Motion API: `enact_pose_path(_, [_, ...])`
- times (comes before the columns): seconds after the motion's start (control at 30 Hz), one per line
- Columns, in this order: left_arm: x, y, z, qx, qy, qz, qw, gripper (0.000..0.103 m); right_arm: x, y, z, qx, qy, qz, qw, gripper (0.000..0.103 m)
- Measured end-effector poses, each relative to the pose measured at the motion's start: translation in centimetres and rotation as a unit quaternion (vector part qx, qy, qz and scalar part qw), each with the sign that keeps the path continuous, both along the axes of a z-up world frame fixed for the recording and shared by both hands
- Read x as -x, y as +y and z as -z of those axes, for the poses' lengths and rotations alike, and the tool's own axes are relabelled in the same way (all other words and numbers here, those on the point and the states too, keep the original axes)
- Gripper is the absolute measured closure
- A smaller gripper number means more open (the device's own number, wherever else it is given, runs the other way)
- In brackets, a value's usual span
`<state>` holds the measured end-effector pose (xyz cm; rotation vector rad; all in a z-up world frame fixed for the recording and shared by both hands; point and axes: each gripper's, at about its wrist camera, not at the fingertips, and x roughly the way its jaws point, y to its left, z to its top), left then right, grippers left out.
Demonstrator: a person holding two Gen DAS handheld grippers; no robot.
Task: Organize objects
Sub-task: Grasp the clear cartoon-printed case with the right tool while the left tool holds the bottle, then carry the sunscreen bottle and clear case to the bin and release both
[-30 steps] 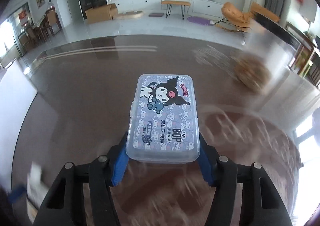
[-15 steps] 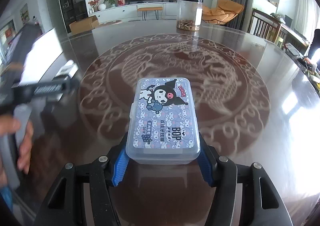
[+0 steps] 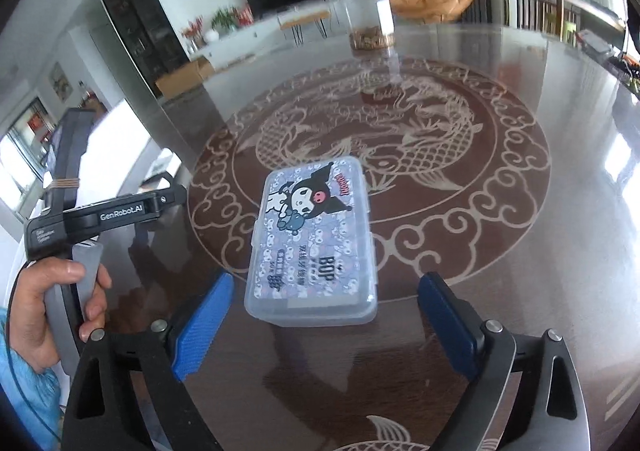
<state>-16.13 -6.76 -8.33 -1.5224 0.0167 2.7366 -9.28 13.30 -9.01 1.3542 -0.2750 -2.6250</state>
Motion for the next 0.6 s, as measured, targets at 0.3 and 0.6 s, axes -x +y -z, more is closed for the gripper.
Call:
enact_pose_path(0.3, [-1.7,0.0,-1.0,0.003,0.027,-0.018,0.9995,0.050,3.9,-1.7,-0.5,-0.069,-0.069,-0.043,0.994,0.040])
enact_pose_path(0.6, [-12.6,-0.8,-8.2,-0.116,0.097,-0.015,0.9884,0.050,0.1,-1.1,-5.3,-0.019,-0.044,-0.043,0.998,0.040])
